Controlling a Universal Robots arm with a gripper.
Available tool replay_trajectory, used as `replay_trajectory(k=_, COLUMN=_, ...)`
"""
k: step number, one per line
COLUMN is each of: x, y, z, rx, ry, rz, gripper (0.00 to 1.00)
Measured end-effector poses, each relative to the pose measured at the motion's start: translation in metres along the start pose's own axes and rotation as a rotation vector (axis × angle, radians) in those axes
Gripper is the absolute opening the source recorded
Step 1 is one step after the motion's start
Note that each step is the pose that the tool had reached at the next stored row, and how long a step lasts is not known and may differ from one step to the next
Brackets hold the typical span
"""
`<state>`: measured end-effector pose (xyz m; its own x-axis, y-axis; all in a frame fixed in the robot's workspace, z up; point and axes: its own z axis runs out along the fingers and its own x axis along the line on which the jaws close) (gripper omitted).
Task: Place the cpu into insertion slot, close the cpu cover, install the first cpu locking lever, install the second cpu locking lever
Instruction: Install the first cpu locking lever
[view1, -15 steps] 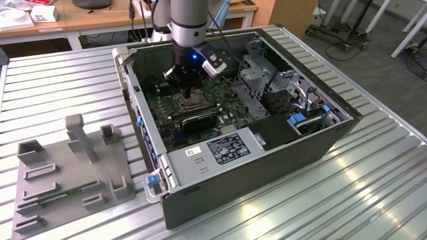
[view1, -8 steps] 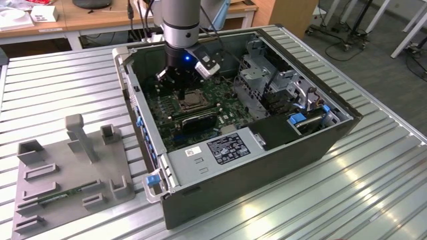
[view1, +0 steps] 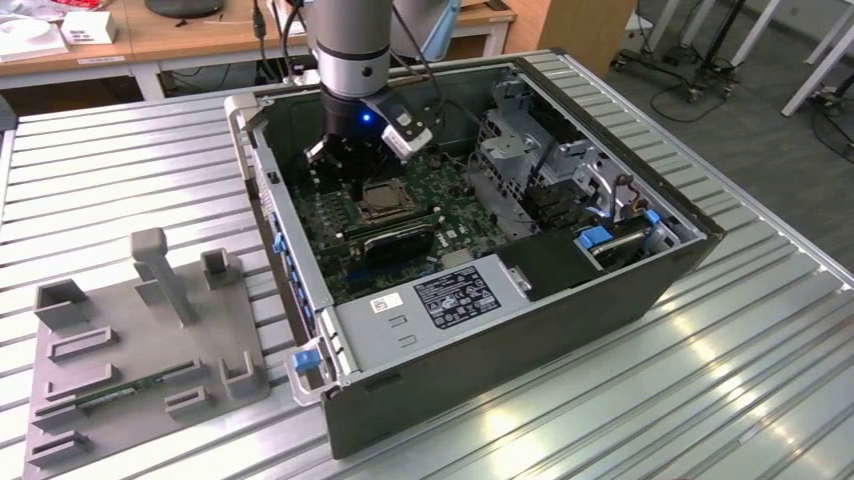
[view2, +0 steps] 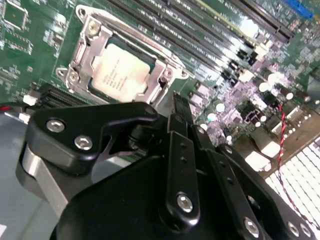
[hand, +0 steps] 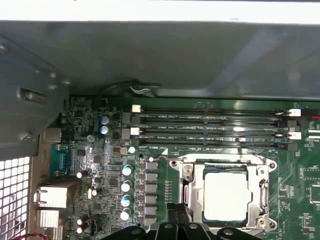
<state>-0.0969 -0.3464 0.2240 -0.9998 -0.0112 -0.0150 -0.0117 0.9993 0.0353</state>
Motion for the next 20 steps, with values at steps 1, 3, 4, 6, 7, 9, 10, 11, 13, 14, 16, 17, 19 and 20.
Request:
replay_trajectory(k=1, x=0.0, y=0.0, z=0.0, rx=0.0, ry=0.0, rz=0.0, gripper=0.11)
replay_trajectory(k=3, x=0.0002, y=0.0, z=-0.0001, rx=0.0, ry=0.0, rz=0.0, gripper=0.11)
replay_trajectory(k=4, x=0.0002, y=-0.0001, z=-0.0003, rx=0.0, ry=0.0, rz=0.0, gripper=0.11)
replay_trajectory(k=6, x=0.0001, y=0.0, z=-0.0014, rx=0.0001, ry=0.0001, rz=0.0, gripper=0.11)
replay_trajectory(k=7, x=0.0001, y=0.0, z=-0.0022, rx=0.0, ry=0.0, rz=0.0, gripper=0.11)
replay_trajectory(k=9, x=0.0001, y=0.0001, z=-0.0042, rx=0.0001, ry=0.0001, rz=0.0, gripper=0.11)
replay_trajectory(k=10, x=0.0001, y=0.0001, z=-0.0053, rx=0.0001, ry=0.0001, rz=0.0, gripper=0.11)
replay_trajectory(k=11, x=0.0, y=0.0002, z=-0.0064, rx=0.0, ry=0.0, rz=0.0, gripper=0.11)
replay_trajectory(k=13, x=0.0, y=0.0003, z=-0.0087, rx=0.0, ry=0.0, rz=0.0, gripper=0.11)
replay_trajectory(k=14, x=0.0, y=0.0003, z=-0.0098, rx=0.0, ry=0.0, rz=0.0, gripper=0.11)
replay_trajectory(k=16, x=0.0, y=0.0004, z=-0.012, rx=0.0, ry=0.0, rz=0.0, gripper=0.11)
replay_trajectory(k=17, x=0.0, y=0.0004, z=-0.0129, rx=0.0, ry=0.0001, rz=0.0, gripper=0.11)
replay_trajectory(k=19, x=-0.0001, y=0.0005, z=-0.0142, rx=0.0, ry=0.0, rz=0.0, gripper=0.11)
replay_trajectory(k=20, x=-0.0001, y=0.0005, z=-0.0148, rx=0.0, ry=0.0, rz=0.0, gripper=0.11)
